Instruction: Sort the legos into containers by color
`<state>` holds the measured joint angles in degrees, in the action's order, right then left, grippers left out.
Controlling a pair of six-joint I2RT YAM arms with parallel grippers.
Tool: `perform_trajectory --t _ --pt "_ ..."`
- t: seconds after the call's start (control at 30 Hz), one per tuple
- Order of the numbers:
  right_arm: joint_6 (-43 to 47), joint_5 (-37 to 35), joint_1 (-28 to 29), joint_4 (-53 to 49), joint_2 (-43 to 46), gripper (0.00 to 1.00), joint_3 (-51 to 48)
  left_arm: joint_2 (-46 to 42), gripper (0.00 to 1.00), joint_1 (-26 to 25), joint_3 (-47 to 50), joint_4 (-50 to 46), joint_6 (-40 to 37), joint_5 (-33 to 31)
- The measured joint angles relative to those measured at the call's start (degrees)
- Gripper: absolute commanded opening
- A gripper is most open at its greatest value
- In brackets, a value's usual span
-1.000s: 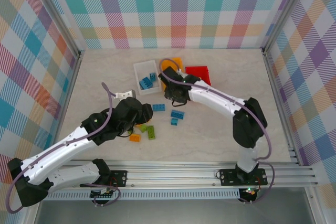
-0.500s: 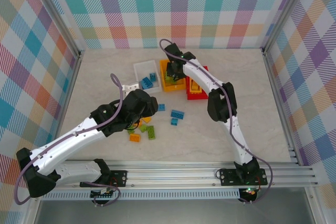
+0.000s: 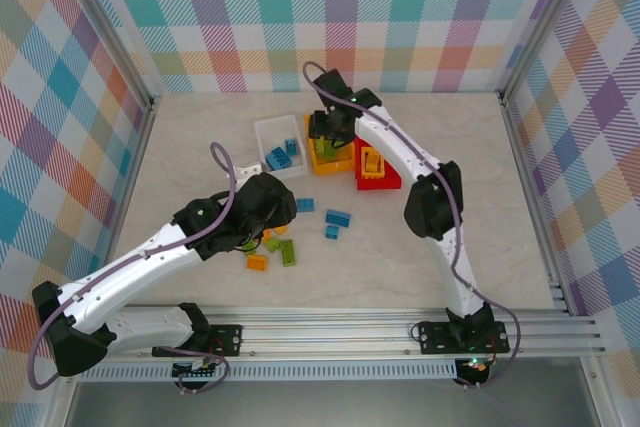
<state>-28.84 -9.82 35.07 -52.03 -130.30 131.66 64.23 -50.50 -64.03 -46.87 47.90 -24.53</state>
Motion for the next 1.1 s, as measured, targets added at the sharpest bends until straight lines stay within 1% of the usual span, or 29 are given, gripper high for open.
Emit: perform_trajectory --t 0.1,0.17,0.27,0.33,0.4,0.47,0.53,0.6,0.73,0.83,0.93,1.0,1.1 --pt "0.98 -0.26 2.19 3.54 10.47 0.6 -7.48 0.11 0.65 3.43 0.09 -2.56 1.9 1.7" --pt "2.1 -0.5 4.37 8.15 19.23 0.61 -15.87 -0.22 0.65 6.97 0.92 -3.04 3.17 3.54" --pt "4.28 -0.07 7.8 14.25 30.03 0.61 -28.26 -1.33 0.65 11.3 2.93 -4.26 4.52 6.08" --pt "6.43 0.74 10.4 18.36 35.52 0.63 -36.39 -2.6 0.64 13.7 4.44 -5.01 5.33 7.67" --pt "9.49 2.49 13.22 22.58 39.41 0.65 -44.5 -4.37 0.64 15.96 5.84 -6.05 6.36 8.96" --pt "12.81 4.74 15.67 25.59 40.87 0.65 -50.6 -6.05 0.63 17.51 6.75 -7.21 7.43 9.55" --pt "16.11 6.54 18.05 26.88 40.22 0.65 -54.23 -8.26 0.63 18.91 8.13 -7.93 8.83 9.77" --pt "18.93 7.19 20.33 27.04 38.1 0.64 -55.67 -10.99 0.61 20.11 10.14 -8.83 10.51 10.01" --pt "20.76 7.21 22.03 28.98 36.3 0.64 -58.07 -15.04 0.6 20.65 13.42 -9.55 12.79 11.54" --pt "20.48 5.44 21.9 30.36 36.83 0.64 -60.43 -15.02 0.58 20.65 15.06 -8.59 12.52 14.91" --pt "18.05 1.7 21.55 31.41 39.76 0.65 -64.83 -10.27 0.59 20.13 14.99 -5.57 10.67 19.78" --pt "15.67 -0.94 21.35 31.43 43.43 0.67 -68.32 -4.48 0.63 18.1 13.4 -3.85 8.9 21.35" --pt "10.91 -4.81 20.81 31.23 52.04 0.69 -73.99 7.48 0.71 10.97 7.17 -0.98 5.18 21.86"
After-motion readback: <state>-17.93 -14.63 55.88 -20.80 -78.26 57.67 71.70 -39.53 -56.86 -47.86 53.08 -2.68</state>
